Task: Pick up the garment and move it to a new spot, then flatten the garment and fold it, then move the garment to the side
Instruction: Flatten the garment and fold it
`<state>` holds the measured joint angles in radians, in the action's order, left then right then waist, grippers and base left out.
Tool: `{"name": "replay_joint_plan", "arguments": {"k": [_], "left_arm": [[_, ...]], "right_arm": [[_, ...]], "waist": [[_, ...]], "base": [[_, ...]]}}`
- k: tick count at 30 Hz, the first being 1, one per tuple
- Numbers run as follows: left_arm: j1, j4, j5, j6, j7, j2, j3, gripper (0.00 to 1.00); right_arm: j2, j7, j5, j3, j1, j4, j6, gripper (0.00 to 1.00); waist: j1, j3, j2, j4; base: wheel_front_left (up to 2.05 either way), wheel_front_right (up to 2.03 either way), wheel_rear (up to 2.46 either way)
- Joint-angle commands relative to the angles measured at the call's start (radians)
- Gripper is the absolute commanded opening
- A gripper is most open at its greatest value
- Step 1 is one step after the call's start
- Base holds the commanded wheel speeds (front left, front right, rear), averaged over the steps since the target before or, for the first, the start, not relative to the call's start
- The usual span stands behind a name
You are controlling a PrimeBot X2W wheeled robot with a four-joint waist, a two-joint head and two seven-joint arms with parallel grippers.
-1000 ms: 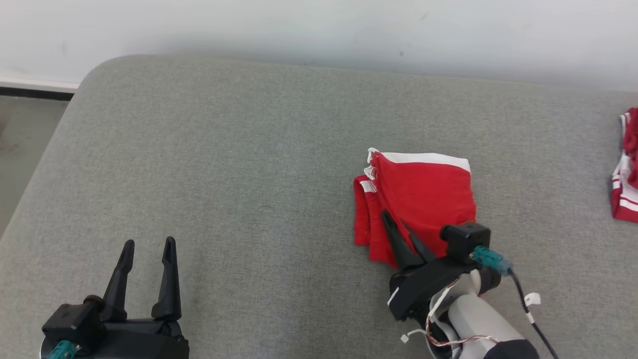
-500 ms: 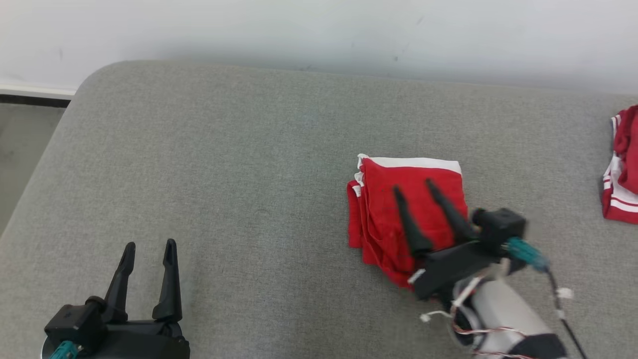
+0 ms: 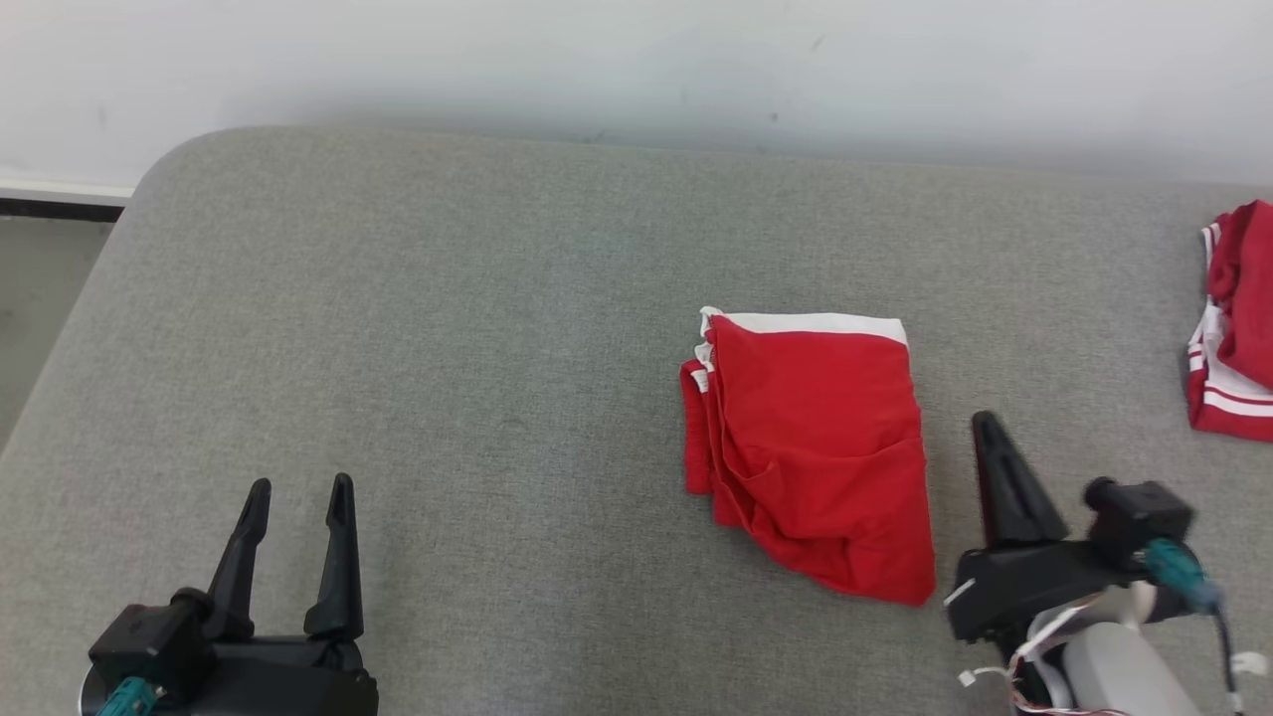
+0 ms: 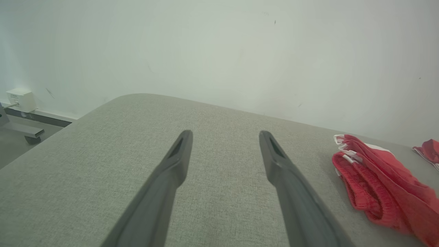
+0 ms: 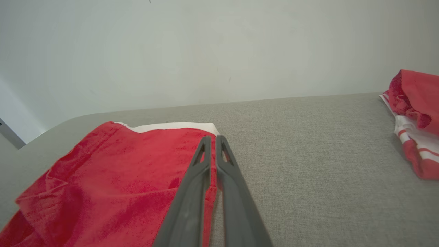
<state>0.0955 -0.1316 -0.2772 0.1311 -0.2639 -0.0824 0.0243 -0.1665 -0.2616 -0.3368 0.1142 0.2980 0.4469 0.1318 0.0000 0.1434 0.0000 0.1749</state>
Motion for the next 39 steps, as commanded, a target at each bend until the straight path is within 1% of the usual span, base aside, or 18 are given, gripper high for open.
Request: {"name": "replay_joint_plan", "arguments": {"k": [1,4,7,11,16,18,21,24,26,28,31,33,39], "left_arm": [[0.01,0.003,0.005,-0.001,0.0,-0.008,0.001,1.0],[0.017,0.002,0.002,-0.001,0.0,-0.012,-0.006,1.0],[0.024,-0.003,-0.001,-0.001,0.0,-0.016,-0.013,1.0],[0.032,-0.01,-0.005,-0.001,0.0,-0.013,-0.022,1.0],[0.038,-0.012,-0.012,-0.001,0.0,-0.008,-0.024,1.0],[0.046,-0.014,-0.015,-0.001,0.0,-0.005,-0.03,1.0],[0.048,-0.02,-0.018,-0.001,0.0,-0.004,-0.038,1.0],[0.055,-0.022,-0.019,-0.001,0.0,0.001,-0.04,1.0],[0.056,-0.023,-0.02,-0.001,0.0,0.002,-0.042,1.0],[0.054,-0.022,-0.017,-0.001,0.0,0.001,-0.038,1.0],[0.043,-0.019,-0.009,-0.001,0.0,-0.003,-0.031,1.0],[0.034,-0.015,-0.005,-0.001,0.0,-0.011,-0.023,1.0],[0.019,-0.005,0.006,-0.001,0.0,-0.02,0.003,1.0]], "right_arm": [[0.007,-0.004,0.013,0.007,0.007,0.007,-0.002,0.0],[0.014,-0.004,0.056,0.031,0.037,0.055,-0.002,0.0],[0.045,-0.004,0.074,0.047,0.061,0.115,-0.002,0.0],[0.071,-0.004,0.115,0.08,0.099,0.196,-0.002,0.0],[0.108,-0.004,0.131,0.132,0.14,0.266,-0.002,0.0],[0.115,-0.004,0.106,0.202,0.152,0.278,-0.002,0.0],[0.117,-0.004,0.035,0.314,0.151,0.253,-0.002,0.0],[0.113,-0.004,-0.011,0.374,0.159,0.24,-0.002,0.0],[0.115,-0.004,-0.02,0.396,0.165,0.225,-0.002,0.0],[0.115,-0.004,-0.017,0.389,0.172,0.204,-0.002,0.0],[0.115,-0.004,0.002,0.344,0.16,0.147,-0.002,0.0],[0.115,-0.004,0.03,0.307,0.143,0.098,-0.002,0.0],[0.109,-0.004,0.127,0.152,0.071,-0.04,-0.002,0.0]], "waist": [[0.0,0.004,0.0,0.005],[0.0,0.012,0.0,0.017],[0.0,0.016,0.0,0.036],[0.0,0.022,0.0,0.068],[0.0,0.039,0.0,0.098],[0.0,0.048,0.0,0.114],[0.0,0.052,0.0,0.125],[0.0,0.053,0.0,0.123],[0.0,0.05,0.0,0.116],[0.0,0.045,0.0,0.1],[0.0,0.03,0.0,0.068],[0.0,0.019,0.0,0.04],[0.0,-0.007,0.0,-0.047]], "base": [[0.0,0.0,0.0],[0.0,0.0,0.0],[0.0,0.0,0.0],[0.0,0.0,0.0],[0.0,0.0,0.0],[0.0,0.0,0.0],[0.0,0.0,0.0],[0.0,0.0,0.0],[0.0,0.0,0.0],[0.0,0.0,0.0],[0.0,0.0,0.0],[0.0,0.0,0.0],[0.0,0.0,0.0]]}}
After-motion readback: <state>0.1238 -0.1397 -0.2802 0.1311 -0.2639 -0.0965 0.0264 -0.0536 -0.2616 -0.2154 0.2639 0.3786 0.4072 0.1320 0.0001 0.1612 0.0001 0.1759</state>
